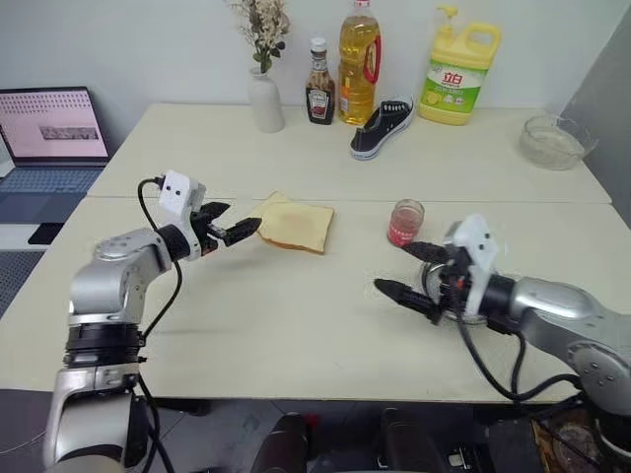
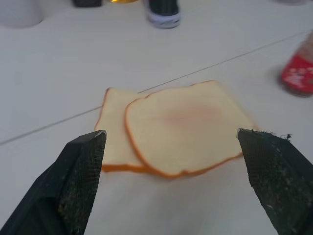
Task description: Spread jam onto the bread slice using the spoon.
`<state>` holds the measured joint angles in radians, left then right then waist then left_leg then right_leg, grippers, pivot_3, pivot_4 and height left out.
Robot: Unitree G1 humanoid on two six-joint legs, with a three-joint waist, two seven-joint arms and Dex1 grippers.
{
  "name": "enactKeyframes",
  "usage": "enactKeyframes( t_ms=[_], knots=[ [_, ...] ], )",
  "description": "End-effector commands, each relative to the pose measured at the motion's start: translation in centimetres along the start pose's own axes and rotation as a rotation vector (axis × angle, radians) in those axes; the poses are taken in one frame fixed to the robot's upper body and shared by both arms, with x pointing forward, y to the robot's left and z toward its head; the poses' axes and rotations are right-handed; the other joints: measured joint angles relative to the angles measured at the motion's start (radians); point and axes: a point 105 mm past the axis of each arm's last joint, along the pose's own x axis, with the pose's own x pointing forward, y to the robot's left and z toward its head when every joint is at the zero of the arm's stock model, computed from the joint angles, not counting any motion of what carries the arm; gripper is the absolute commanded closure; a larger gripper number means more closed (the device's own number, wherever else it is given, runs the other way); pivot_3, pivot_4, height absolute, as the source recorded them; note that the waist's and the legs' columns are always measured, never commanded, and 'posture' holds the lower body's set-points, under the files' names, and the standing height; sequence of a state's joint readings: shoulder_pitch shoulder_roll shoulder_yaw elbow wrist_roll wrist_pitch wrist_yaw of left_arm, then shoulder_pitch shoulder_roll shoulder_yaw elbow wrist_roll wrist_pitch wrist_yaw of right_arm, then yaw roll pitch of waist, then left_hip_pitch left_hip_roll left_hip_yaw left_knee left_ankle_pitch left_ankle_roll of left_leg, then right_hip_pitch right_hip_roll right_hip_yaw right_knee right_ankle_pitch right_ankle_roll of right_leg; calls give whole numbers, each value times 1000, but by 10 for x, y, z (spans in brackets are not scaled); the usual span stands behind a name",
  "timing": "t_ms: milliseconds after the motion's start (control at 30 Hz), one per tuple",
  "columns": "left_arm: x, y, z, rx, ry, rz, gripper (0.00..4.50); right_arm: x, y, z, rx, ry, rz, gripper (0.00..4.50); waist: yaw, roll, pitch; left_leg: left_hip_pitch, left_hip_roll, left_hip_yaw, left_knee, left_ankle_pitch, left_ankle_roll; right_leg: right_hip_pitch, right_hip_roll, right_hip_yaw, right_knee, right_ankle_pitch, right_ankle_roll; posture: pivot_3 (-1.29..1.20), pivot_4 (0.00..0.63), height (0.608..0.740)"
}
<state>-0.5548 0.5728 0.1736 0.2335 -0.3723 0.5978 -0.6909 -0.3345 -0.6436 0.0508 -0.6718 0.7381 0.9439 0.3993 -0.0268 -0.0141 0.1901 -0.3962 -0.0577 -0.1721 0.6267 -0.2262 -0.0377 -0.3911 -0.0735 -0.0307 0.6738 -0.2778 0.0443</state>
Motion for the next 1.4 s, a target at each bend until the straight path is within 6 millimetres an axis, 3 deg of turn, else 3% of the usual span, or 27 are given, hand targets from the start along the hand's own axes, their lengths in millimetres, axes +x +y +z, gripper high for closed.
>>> enactKeyframes(
  t_ms=[33,267,667,767,1167,1200,1400],
  knots=[
    [4,10,6,0,-49,83,25,11,1,11,-49,-53,-4,0,0,0,0,0,0,0,0,0,0,0,0,0,0,0,0,0,150,740],
    [34,5,-6,-136,-72,100,25,33,-5,18,-102,-82,-3,0,3,-1,0,-1,-2,4,1,1,-4,-3,0,5,0,3,2,0,150,740],
    [60,-16,-16,-118,-16,-31,25,36,-9,18,-114,-81,-21,0,-2,-2,-1,-4,-2,17,1,2,-5,-14,0,19,4,8,3,0,150,740],
    [62,-17,-19,-102,9,-40,606,35,-9,17,-109,-79,-31,0,-2,-2,-1,-3,-2,17,1,2,-5,-14,0,19,5,8,3,0,150,740],
    [63,-14,-14,-68,9,-53,4283,31,-15,13,-96,-72,-66,0,-2,-2,-1,-3,-2,17,2,2,-5,-14,0,19,5,8,3,0,150,740],
    [63,-13,-11,-64,4,-52,4477,30,-16,13,-96,-70,-70,0,-2,-2,-1,-3,-2,17,2,2,-5,-14,0,19,5,8,3,0,150,740],
    [60,-12,7,-16,-11,-69,4477,25,-22,12,-94,-67,-94,0,-3,-2,-1,-3,-2,17,2,2,-5,-14,0,19,5,8,3,0,150,740]
  ],
)
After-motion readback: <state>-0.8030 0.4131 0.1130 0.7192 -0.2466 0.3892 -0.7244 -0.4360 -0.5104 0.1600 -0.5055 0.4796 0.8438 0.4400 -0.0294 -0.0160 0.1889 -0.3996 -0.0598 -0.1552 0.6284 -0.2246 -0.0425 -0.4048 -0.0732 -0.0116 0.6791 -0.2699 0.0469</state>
